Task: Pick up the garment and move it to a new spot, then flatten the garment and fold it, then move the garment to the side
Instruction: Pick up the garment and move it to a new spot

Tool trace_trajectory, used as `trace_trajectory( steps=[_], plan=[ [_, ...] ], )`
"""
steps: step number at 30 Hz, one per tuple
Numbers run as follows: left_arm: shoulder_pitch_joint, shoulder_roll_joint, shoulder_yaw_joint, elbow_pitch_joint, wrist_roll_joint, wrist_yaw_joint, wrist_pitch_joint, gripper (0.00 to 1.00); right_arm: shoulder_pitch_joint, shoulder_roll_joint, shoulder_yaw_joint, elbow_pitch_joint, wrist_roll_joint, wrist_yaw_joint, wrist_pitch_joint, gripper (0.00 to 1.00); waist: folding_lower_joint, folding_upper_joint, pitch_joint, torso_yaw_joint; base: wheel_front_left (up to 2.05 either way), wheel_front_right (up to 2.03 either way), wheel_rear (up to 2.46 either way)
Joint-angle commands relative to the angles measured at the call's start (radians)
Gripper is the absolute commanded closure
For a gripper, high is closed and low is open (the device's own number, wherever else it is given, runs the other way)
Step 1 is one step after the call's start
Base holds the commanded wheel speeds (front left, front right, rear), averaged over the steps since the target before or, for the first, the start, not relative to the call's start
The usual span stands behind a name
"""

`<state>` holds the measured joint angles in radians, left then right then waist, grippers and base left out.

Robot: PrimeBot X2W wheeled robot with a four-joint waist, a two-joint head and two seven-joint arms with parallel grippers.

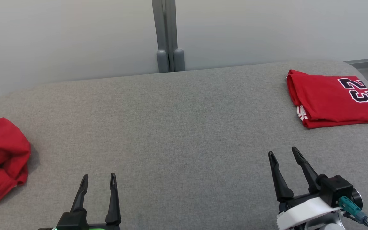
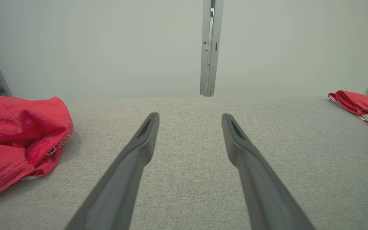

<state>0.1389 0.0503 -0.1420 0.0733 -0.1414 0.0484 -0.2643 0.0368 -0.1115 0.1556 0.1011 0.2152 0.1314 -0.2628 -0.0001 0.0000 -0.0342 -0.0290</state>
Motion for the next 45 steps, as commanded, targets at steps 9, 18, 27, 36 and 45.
trace_trajectory(
  steps=[9, 18, 27, 36, 45],
  plan=[
    [0.001, 0.001, 0.003, 0.009, -0.011, -0.004, 0.000, 0.00, 0.016, -0.006, 0.000, -0.008, -0.007, -0.002, -0.003, 0.00, 0.0001, 0.0000, 0.009, 0.016, 0.00, 0.00, 0.00],
    [-0.007, 0.001, 0.002, 0.016, -0.014, -0.004, 0.000, 0.00, 0.013, -0.003, -0.003, -0.008, -0.006, -0.002, -0.003, 0.00, 0.0001, 0.0000, 0.011, 0.019, 0.00, 0.00, 0.00],
    [-0.005, 0.001, -0.001, 0.014, -0.011, 0.000, 0.000, 0.00, 0.019, 0.004, -0.003, -0.006, -0.008, -0.002, -0.003, 0.00, 0.0001, 0.0000, 0.010, 0.019, 0.00, 0.00, 0.00],
    [-0.012, 0.001, -0.005, 0.020, -0.015, -0.001, 0.000, 0.00, 0.026, -0.002, -0.006, 0.001, -0.010, -0.002, -0.003, 0.00, 0.0001, 0.0000, 0.010, 0.043, 0.00, 0.00, 0.00],
    [-0.017, 0.001, -0.003, 0.022, -0.008, -0.001, 0.000, 0.00, 0.036, 0.000, 0.008, 0.002, -0.004, -0.002, -0.003, 0.00, 0.0001, 0.0000, 0.022, 0.145, 0.00, 0.00, 0.00]
  ],
)
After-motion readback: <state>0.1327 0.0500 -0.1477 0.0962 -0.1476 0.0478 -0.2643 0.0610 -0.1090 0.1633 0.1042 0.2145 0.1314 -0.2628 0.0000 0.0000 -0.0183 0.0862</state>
